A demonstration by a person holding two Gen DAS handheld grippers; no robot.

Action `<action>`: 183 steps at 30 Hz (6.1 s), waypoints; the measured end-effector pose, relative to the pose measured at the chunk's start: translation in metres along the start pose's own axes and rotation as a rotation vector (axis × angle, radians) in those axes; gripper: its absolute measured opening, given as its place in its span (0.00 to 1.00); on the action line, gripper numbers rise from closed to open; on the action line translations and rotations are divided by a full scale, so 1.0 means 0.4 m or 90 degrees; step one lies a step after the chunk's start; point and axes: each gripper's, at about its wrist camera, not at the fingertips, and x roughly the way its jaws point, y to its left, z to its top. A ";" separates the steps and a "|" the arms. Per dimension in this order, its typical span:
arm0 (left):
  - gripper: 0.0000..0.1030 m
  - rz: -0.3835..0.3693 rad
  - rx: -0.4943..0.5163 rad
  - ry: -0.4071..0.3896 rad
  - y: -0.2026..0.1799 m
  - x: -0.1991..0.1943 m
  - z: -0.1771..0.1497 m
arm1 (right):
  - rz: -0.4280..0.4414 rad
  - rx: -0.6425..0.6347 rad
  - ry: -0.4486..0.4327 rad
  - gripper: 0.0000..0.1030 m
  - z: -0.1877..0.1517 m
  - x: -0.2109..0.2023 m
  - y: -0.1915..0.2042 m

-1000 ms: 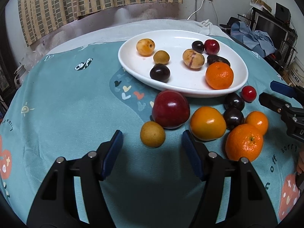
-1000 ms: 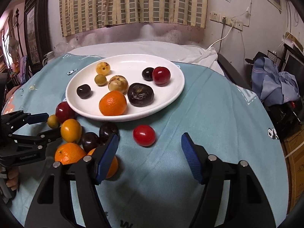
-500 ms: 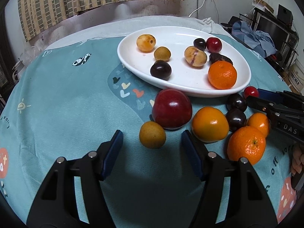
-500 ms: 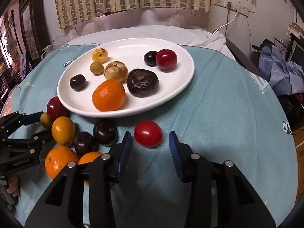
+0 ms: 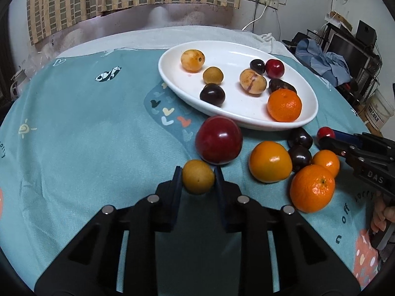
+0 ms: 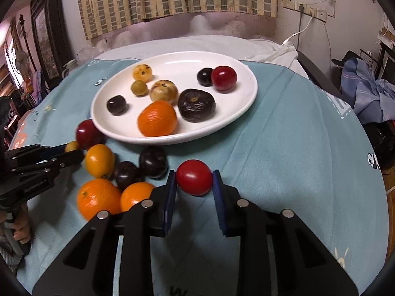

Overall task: Organize fruits
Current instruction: 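Grasp a yellow loquat with the left tool while the right tool grasps a red plum, then lower the loquat and red plum onto the plate, opening both tools, then move the left tool to the red apple and close on it, then lift the apple with the left tool while the right tool grasps an orange persimmon, then place the apple and persimmon on the plate, opening both tools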

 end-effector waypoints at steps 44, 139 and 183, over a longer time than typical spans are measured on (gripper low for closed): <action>0.63 -0.021 0.018 -0.054 -0.109 0.041 0.197 | 0.095 0.139 -0.113 0.58 0.271 0.030 -0.058; 0.41 0.021 -0.003 -0.039 -0.002 -0.114 -0.053 | -0.037 -0.033 -0.016 0.63 -0.033 -0.036 0.043; 0.42 -0.007 0.024 -0.053 -0.136 0.068 0.207 | 0.057 0.119 -0.047 0.38 0.262 0.100 -0.057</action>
